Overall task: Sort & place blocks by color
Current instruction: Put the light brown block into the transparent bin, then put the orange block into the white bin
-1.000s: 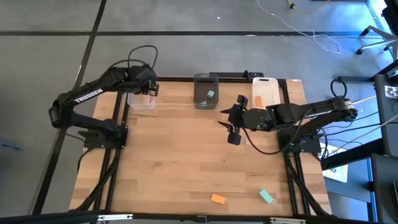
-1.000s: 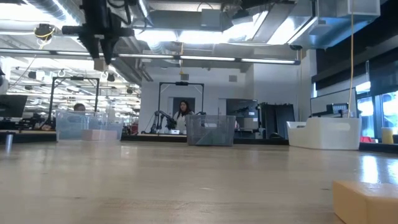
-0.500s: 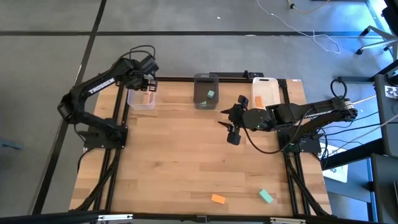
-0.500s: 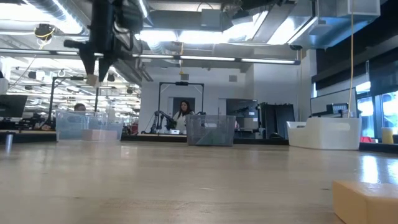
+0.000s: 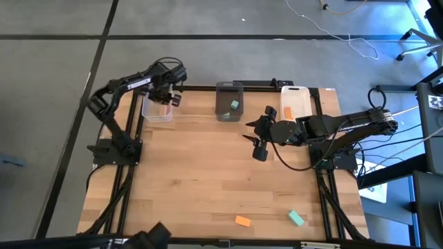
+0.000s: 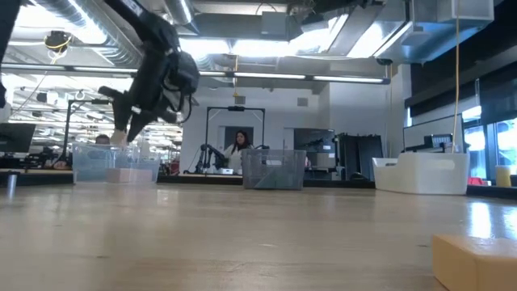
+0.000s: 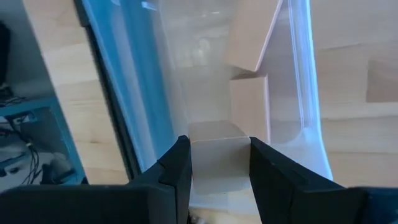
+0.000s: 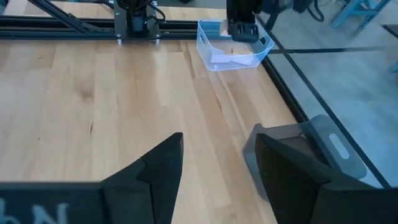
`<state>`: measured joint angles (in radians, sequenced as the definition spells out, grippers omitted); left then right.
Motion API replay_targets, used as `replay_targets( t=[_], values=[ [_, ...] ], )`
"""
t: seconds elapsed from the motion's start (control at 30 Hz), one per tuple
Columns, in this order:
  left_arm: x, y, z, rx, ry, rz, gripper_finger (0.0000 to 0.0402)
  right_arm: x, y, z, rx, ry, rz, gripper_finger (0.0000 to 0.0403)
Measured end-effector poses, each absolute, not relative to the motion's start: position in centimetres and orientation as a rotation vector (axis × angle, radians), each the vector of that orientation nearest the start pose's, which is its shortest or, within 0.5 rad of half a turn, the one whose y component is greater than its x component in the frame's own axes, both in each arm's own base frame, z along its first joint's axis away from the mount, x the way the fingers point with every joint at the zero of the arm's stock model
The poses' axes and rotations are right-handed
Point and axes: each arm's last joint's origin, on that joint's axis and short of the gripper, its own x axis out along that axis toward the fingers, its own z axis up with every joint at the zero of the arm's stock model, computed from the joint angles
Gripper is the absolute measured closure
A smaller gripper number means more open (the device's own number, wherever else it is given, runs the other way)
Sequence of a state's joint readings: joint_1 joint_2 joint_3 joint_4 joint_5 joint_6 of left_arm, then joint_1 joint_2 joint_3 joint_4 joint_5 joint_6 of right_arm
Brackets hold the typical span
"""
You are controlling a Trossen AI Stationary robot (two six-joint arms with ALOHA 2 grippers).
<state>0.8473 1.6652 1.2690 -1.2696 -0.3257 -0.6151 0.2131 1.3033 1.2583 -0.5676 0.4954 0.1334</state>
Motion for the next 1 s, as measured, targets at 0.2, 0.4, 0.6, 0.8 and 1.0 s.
replay_targets(
  t=[0.2, 0.4, 0.6, 0.8, 1.0],
  values=[
    [18.2, 23.7, 20.8, -0.907, 1.446, 1.379, 0.0283, 27.1, 4.4, 35.3, -0.064, 0.553, -0.316, 0.0203],
    [17.7, 24.9, 18.9, -0.934, 1.519, 1.38, 0.0283, 27.1, 4.5, 35.3, -0.064, 0.553, -0.316, 0.0203],
    [17.3, 25.4, 18.5, -0.936, 1.533, 1.374, 0.0283, 27.1, 4.4, 35.3, -0.065, 0.553, -0.316, 0.0203],
    [17.1, 25.6, 18.5, -0.921, 1.547, 1.361, 0.0248, 27.1, 4.4, 35.3, -0.065, 0.553, -0.316, 0.0203],
    [17.0, 25.7, 18.5, -0.878, 1.556, 1.392, 0.0236, 27.1, 4.5, 35.3, -0.065, 0.553, -0.316, 0.0203]
  ],
)
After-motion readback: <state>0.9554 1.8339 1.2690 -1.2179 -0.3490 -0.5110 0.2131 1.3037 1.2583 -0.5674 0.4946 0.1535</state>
